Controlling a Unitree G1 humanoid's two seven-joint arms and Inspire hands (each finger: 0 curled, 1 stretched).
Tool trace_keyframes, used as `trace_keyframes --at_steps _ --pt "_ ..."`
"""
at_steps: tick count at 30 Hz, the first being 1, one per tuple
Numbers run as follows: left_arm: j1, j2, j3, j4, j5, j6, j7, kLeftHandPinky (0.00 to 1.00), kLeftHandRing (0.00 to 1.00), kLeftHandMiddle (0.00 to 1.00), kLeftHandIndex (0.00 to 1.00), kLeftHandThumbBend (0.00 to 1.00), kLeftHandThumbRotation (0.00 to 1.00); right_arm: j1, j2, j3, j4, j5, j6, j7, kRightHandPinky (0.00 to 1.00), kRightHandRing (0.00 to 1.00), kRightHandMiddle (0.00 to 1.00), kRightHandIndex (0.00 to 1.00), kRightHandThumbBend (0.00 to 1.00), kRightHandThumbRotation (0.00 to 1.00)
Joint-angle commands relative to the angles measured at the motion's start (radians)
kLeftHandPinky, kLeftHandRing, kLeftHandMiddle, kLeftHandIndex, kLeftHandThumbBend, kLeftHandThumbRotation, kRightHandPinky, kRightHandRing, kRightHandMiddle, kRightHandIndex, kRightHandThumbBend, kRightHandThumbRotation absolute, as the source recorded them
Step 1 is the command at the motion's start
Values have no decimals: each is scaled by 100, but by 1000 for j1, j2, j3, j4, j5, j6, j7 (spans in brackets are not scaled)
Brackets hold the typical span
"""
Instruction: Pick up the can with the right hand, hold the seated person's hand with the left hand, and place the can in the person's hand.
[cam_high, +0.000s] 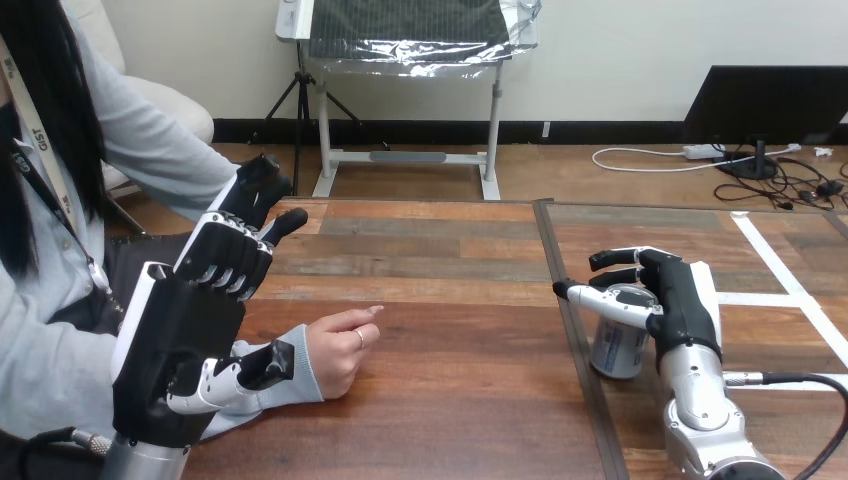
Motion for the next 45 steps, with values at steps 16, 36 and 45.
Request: trace_keyframes --at_steps 16,36,45 --pt "-43 0 1 -28 -10 -1 -11 90 98 98 93 100 47 -37 6 -29 -25 30 -65 -11 34 39 48 52 78 0" --pt "-47 -16 5 -10 -14 -7 -18 91 97 98 93 100 48 -38 3 -4 -37 7 -78 -54 37 44 51 55 81 0" --pt "-48 -16 5 -9 -5 -3 -12 91 97 98 94 100 48 -32 1 0 -38 9 -75 -38 46 55 62 64 91 0"
